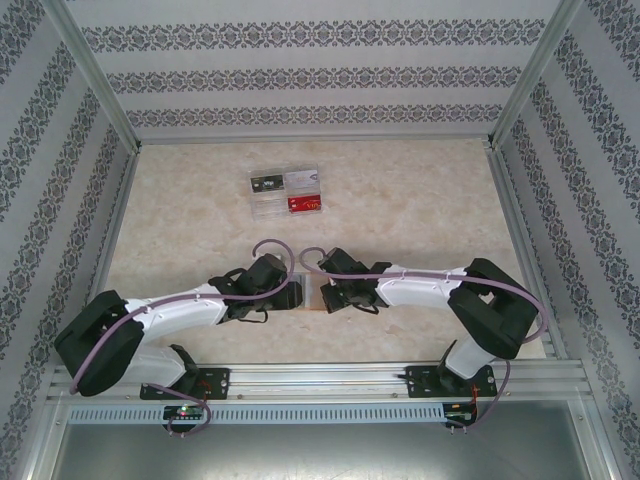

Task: Take the credit cards out of the card holder

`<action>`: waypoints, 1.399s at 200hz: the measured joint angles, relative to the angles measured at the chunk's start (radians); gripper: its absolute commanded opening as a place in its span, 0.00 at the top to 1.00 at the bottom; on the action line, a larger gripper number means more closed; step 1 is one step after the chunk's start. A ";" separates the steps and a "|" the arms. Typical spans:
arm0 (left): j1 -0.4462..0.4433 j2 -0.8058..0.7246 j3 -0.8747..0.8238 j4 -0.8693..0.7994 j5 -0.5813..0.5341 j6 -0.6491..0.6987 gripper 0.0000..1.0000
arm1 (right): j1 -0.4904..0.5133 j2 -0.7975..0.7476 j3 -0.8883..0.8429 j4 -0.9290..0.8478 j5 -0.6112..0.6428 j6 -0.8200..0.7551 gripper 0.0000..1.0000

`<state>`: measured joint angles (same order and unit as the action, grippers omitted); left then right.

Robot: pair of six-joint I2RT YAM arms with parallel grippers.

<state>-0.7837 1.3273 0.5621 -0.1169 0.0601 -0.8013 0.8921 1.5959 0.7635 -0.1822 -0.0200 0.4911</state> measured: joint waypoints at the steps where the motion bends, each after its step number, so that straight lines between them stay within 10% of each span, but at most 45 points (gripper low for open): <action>1: 0.000 0.000 0.000 0.000 0.000 0.000 0.39 | 0.000 0.000 0.000 0.000 0.000 0.000 1.00; 150: -0.034 0.070 0.039 0.047 0.043 0.000 0.33 | 0.000 0.000 0.000 0.000 0.000 0.000 1.00; 226: -0.050 0.051 0.054 0.041 0.042 0.010 0.01 | -0.013 -0.002 -0.001 0.006 0.000 0.000 1.00; 280: -0.055 0.006 0.068 0.029 0.041 0.013 0.00 | -0.036 -0.097 -0.034 0.004 0.009 0.007 0.85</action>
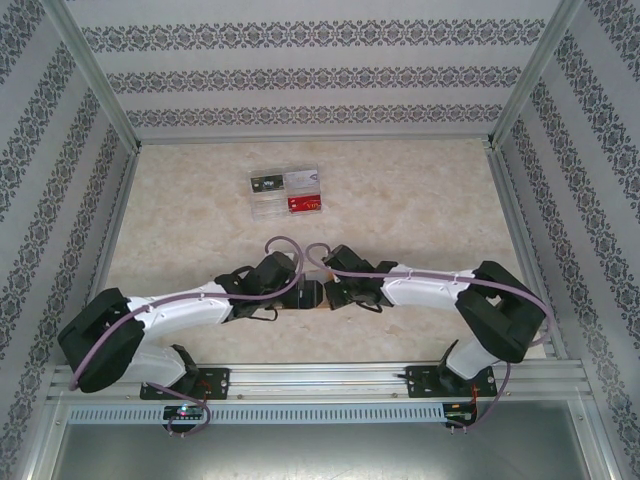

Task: Take the credit cards out of the card holder

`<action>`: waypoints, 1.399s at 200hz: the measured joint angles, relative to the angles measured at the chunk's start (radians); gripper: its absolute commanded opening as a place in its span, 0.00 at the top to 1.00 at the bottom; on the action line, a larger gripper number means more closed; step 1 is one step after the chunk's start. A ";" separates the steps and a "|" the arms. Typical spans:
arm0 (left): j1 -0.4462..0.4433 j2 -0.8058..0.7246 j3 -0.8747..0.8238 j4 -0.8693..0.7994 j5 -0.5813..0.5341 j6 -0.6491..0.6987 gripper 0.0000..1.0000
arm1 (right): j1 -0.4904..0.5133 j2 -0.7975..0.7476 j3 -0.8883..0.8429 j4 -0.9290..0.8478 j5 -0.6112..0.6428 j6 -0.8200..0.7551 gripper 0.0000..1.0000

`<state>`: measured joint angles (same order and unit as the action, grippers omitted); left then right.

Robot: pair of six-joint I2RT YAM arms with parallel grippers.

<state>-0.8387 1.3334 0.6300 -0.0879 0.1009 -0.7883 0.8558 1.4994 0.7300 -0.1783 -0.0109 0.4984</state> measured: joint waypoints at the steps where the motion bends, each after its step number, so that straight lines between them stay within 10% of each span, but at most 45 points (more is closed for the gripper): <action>1: 0.000 0.000 0.000 0.000 0.000 0.000 0.00 | 0.000 -0.002 0.000 0.000 0.000 0.000 0.85; 37: 0.000 -0.029 0.001 -0.027 -0.026 0.009 0.18 | -0.003 -0.095 -0.011 -0.002 -0.001 0.019 0.77; 76: 0.003 -0.068 -0.005 -0.043 -0.081 0.027 0.73 | -0.008 -0.109 -0.022 0.059 -0.071 0.070 0.75; 280: 0.042 -0.013 -0.119 -0.016 -0.101 0.029 0.85 | -0.010 0.165 -0.003 0.357 -0.298 0.292 0.81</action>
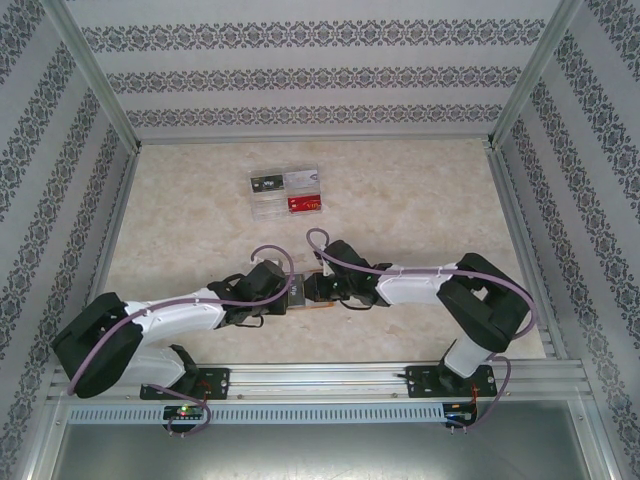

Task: Take the credit cards out of the card holder

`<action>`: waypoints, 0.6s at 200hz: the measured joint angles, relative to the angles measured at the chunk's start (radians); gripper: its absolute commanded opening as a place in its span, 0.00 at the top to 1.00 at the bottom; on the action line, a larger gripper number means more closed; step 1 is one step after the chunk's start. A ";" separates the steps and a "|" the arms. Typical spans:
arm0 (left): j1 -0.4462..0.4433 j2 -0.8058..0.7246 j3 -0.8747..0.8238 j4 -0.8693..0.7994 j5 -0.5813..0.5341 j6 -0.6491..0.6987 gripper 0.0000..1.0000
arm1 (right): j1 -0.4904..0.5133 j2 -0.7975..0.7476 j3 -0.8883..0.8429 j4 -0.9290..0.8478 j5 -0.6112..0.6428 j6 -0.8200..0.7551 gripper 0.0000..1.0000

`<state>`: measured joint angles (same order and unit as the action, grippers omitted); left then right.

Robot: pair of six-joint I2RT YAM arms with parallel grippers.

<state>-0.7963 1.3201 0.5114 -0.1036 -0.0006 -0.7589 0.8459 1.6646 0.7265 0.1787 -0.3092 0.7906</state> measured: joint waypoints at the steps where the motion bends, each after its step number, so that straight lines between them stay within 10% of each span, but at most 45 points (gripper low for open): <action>1: 0.000 0.000 0.000 0.000 0.000 0.000 0.85 | 0.000 0.000 0.000 0.000 0.000 0.000 0.81; 120: 0.000 0.005 -0.005 0.023 0.000 -0.005 0.94 | -0.019 0.050 0.011 0.041 -0.031 0.035 1.00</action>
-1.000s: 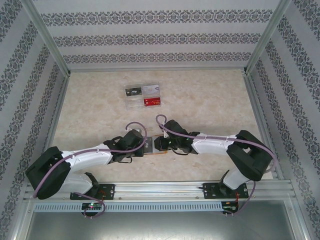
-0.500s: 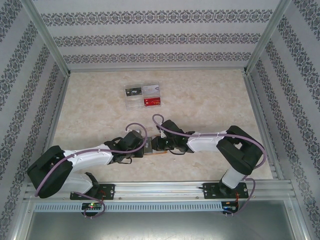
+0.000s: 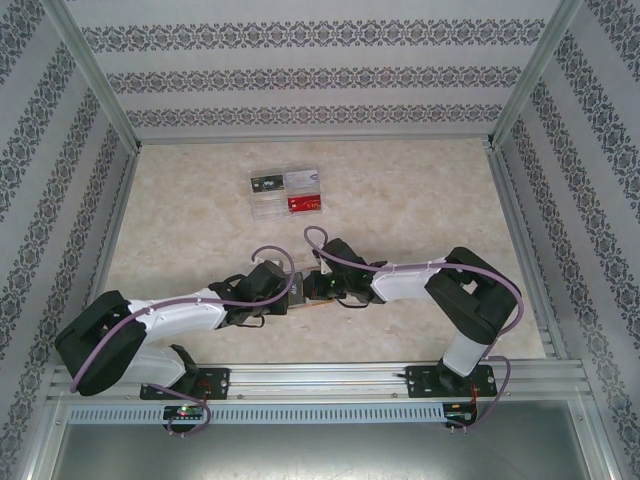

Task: Take the credit cards out of the card holder

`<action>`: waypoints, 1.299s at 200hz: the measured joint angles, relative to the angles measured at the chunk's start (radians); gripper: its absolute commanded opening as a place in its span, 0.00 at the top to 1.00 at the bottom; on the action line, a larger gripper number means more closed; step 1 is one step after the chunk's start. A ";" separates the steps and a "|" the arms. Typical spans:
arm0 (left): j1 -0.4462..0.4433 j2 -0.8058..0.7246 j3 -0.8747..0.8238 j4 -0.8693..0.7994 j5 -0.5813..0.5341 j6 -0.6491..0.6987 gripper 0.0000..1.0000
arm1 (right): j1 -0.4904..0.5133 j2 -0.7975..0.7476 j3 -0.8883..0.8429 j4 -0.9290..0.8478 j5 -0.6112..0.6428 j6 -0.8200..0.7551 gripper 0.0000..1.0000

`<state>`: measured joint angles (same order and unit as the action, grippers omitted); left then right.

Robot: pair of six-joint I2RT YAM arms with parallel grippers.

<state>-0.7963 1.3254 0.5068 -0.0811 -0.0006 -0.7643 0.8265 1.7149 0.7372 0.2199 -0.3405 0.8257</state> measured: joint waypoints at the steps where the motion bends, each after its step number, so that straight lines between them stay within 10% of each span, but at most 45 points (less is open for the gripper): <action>1: 0.000 0.000 0.000 0.000 0.000 0.000 0.95 | 0.000 0.000 0.000 0.000 0.000 0.001 1.00; 100: 0.000 0.006 0.002 0.000 -0.011 -0.010 1.00 | -0.052 -0.072 -0.097 0.036 -0.010 0.014 1.00; 150: 0.000 0.006 0.002 0.000 -0.011 -0.010 1.00 | -0.052 -0.056 -0.098 0.061 -0.022 0.018 0.81; 260: 0.000 0.006 0.006 -0.010 -0.019 -0.010 1.00 | -0.099 -0.034 -0.127 0.132 -0.070 0.043 1.00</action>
<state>-0.7963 1.3315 0.5129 -0.0914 -0.0193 -0.7742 0.7273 1.6810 0.6098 0.3519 -0.4103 0.8684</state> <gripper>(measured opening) 0.053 0.064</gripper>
